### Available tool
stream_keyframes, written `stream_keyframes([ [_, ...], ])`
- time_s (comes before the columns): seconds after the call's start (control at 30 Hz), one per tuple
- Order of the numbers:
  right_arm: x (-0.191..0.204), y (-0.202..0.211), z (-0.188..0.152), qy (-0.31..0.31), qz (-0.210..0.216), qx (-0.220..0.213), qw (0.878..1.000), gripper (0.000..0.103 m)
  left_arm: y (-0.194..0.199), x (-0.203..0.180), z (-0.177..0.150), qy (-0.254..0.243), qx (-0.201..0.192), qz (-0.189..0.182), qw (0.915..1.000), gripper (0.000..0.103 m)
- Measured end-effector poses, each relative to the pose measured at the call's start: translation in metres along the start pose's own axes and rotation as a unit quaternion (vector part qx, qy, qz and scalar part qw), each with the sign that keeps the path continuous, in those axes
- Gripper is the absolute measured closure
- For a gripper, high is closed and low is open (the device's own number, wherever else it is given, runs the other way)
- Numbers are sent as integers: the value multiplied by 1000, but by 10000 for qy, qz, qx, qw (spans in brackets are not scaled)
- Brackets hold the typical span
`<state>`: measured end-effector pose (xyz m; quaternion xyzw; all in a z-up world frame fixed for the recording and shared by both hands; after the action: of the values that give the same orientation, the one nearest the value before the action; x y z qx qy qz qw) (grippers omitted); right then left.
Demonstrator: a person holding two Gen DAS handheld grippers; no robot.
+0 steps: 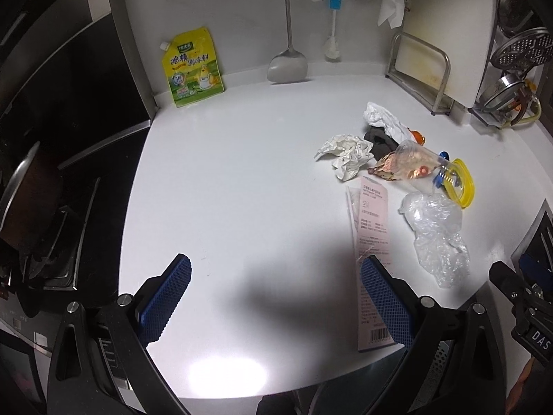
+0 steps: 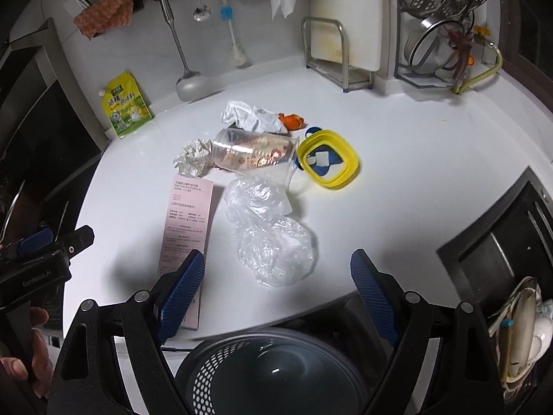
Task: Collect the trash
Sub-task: 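Grasp the crumpled clear plastic bag with the right gripper and lift it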
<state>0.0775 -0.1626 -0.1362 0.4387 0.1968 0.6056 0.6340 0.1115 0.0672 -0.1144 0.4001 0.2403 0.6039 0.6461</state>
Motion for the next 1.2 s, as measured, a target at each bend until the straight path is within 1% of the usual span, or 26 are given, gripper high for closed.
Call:
stream_keyframes([
  [0.13, 5, -26, 5, 28, -15, 40, 10000, 21, -13, -1, 1, 34, -8, -105, 9999, 6],
  [0.37, 9, -59, 14, 31, 10, 9, 10000, 21, -29, -10, 4, -23, -150, -295, 9995, 6],
  [0.6, 16, -86, 21, 143, -26, 36, 9999, 21, -45, -15, 0, -30, -83, -449, 9990, 6],
  [0.7, 16, -100, 21, 100, -110, 146, 9998, 21, -48, -17, 0, -75, -66, -490, 9987, 6],
  [0.8, 18, -107, 19, 162, -145, 137, 9997, 21, -52, -19, 0, -91, -50, -515, 9986, 6],
  [0.93, 21, -109, 19, 316, -196, 10, 9993, 21, -57, -23, 0, -105, 5, -551, 9984, 6],
  [1.03, 21, -111, 20, 363, -163, -8, 9992, 22, -58, -27, 0, -100, 8, -589, 9982, 6],
  [1.1, 20, -111, 19, 395, -117, -10, 9991, 33, -58, -31, 0, -105, -1, -615, 9980, 6],
  [1.17, 20, -113, 18, 464, -73, 89, 9989, 49, -59, -33, -1, -120, 1, -629, 9980, 6],
  [1.2, 20, -113, 17, 479, -51, 114, 9988, 53, -59, -34, -2, -114, 7, -638, 9979, 6],
])
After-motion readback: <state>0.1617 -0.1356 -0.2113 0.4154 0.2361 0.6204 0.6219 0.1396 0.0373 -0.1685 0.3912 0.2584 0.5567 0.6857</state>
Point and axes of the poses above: each gripper's, at about its wrist camera, not at the fingertips, and y roughly against the way its jaws point, x to its left, z to its top, the point moved 2 cm from there along -y, roughly the way its jaws point, and after that the axes turned 12 degrees about -y, right-handed, at the moved point
